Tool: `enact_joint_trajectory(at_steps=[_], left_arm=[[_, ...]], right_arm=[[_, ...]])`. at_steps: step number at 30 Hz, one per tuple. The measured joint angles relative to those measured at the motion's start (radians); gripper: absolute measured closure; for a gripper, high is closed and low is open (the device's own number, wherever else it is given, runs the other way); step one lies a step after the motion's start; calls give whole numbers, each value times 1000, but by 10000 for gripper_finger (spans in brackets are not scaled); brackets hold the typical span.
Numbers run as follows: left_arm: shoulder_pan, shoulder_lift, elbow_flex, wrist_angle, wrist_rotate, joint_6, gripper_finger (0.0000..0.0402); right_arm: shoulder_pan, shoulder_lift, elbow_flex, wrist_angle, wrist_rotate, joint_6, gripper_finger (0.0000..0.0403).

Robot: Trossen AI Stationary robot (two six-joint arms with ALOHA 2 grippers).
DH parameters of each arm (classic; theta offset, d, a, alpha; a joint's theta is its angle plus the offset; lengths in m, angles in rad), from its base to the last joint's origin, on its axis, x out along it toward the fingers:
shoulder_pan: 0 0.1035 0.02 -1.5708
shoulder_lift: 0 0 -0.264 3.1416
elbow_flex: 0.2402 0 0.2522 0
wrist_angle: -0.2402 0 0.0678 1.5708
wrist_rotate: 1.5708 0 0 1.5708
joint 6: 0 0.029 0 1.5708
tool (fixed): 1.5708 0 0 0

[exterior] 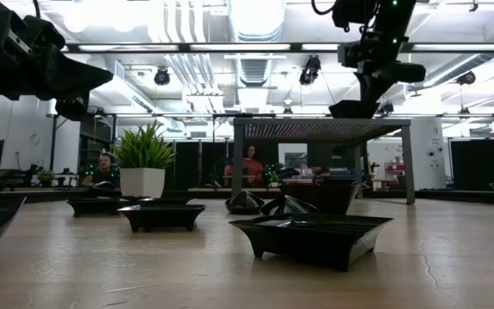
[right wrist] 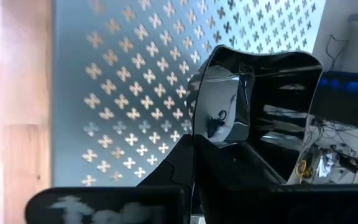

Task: Pick & Place Mini shaped plates
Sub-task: Put the black distorted square plate on the shelf

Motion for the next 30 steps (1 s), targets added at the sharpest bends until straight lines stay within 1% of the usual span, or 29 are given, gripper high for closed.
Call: enact_joint_trajectory(at_steps=[6,14,25,30], left_arm=[[1,0,0,0,0,0,396],[0,0,0,0,0,0,396],[0,0,0,0,0,0,396],[0,0,0,0,0,0,396]], right_arm=[[-35,0,-10,2,-2,-25,394],[-34,0,-45,58,-2,-31,394],[-34,0,-50,61,16,-27,394],[-33,1,-49,61,16,-20,375]])
